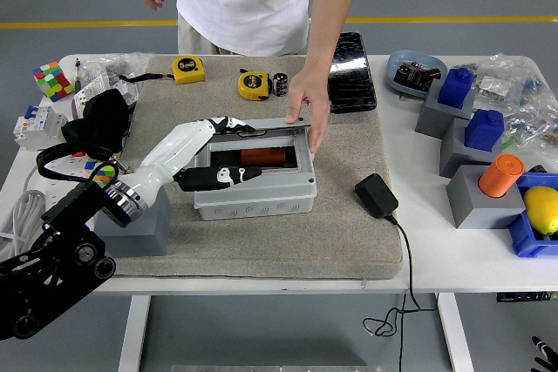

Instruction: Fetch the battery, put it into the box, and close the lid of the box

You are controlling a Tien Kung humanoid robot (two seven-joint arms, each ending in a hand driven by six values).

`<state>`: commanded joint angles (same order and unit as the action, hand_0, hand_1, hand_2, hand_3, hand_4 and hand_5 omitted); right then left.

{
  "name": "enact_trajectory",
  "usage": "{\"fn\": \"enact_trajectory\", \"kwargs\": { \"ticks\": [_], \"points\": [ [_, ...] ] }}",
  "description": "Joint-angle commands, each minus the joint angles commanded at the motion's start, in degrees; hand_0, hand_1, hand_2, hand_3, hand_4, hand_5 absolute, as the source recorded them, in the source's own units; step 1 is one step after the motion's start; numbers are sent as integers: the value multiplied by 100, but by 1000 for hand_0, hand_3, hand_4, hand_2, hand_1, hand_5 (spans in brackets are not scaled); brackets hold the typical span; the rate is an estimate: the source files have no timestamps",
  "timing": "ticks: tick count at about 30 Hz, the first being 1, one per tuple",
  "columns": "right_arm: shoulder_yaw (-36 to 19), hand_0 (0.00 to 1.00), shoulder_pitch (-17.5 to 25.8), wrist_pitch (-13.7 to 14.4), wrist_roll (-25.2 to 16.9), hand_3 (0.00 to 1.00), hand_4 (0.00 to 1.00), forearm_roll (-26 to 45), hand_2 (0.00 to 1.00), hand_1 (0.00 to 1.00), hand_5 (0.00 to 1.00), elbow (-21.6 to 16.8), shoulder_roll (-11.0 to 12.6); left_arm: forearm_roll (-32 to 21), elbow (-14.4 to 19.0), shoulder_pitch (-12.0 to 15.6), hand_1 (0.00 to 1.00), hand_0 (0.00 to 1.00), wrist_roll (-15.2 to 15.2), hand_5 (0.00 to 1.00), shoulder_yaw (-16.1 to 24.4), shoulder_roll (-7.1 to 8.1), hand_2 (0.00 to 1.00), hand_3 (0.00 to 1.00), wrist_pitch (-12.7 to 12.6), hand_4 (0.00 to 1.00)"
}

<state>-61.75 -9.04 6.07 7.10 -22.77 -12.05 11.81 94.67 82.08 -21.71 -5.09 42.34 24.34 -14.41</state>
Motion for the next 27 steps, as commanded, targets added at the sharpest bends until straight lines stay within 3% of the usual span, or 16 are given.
{"fn": "enact_trajectory", "kwargs": {
  "ticks": [7,16,27],
  "points": [
    [-6,661,13,-5,1,549,955,2,669,664,463,2,4,-61,76,114,679,616,-11,845,26,18,704,739,23,998],
    [19,662,11,14,0,549,955,-1,668,663,463,-11,9,-92,381,212,676,613,-166,840,510,14,700,735,-24,998],
    [53,660,2,6,34,549,955,12,668,663,462,4,26,-90,252,300,676,611,-221,829,1368,-191,700,734,-15,998]
  ]
}}
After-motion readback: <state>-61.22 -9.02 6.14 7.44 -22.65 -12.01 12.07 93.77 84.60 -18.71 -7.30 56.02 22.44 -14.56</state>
